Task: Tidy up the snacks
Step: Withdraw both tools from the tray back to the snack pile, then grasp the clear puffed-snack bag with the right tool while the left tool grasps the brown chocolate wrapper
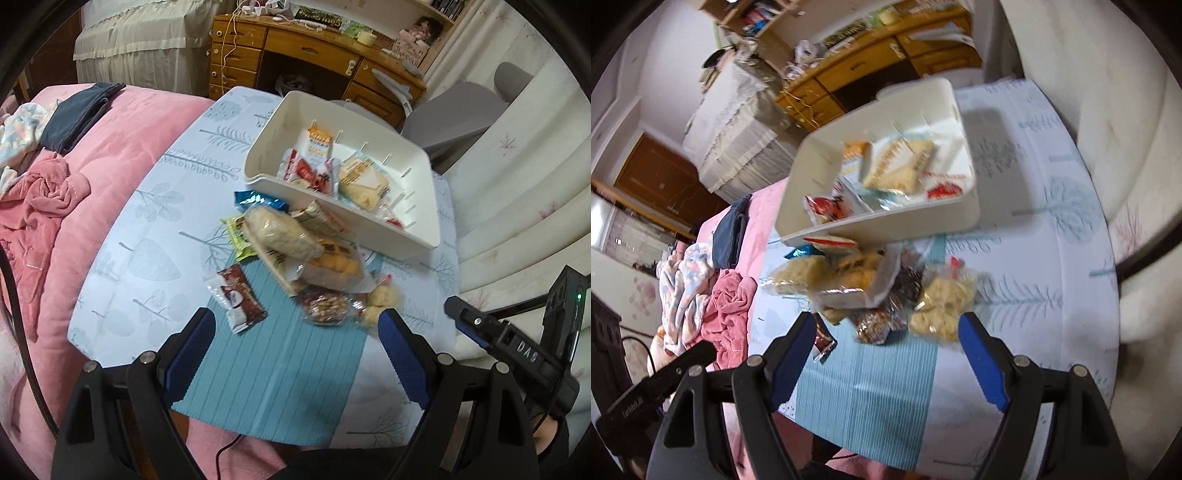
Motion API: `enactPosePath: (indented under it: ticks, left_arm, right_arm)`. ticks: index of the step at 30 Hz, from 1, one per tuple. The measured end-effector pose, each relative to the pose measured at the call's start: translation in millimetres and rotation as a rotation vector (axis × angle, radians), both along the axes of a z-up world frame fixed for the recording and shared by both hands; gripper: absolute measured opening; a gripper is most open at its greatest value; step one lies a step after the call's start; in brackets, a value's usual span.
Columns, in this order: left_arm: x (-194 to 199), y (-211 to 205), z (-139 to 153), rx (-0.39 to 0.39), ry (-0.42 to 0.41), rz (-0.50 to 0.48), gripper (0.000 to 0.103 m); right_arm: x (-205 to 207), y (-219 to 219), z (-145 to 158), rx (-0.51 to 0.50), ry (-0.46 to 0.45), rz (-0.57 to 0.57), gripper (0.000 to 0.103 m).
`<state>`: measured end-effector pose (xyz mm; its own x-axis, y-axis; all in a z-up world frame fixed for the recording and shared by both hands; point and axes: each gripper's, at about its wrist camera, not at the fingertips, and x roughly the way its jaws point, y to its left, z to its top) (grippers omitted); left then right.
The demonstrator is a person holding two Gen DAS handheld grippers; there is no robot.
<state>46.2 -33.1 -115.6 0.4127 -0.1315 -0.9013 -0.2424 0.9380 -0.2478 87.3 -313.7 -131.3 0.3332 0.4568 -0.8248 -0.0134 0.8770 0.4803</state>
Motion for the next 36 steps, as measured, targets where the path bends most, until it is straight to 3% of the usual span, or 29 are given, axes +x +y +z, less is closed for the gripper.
enactPosePath:
  ticks: [12,23,36]
  left_arm:
    - [24.3,35.2,-43.3,0.037,0.145,-0.052,0.089]
    - [67.6,46.0,-88.0,0.064,0.27,-0.276,0.089]
    - [91.0,22.3,-152.0,0.102,0.44,-0.537,0.089]
  right_arm:
    - [4.5,-12.6,-46.4,0.099,0.223,-0.206,0.08]
    - [4.3,-13.8,-89.8,0.158,0.408,-0.471,0.08]
    - [16.8,-5.6,-125.1,0.08,0.501,-0.659,0.08]
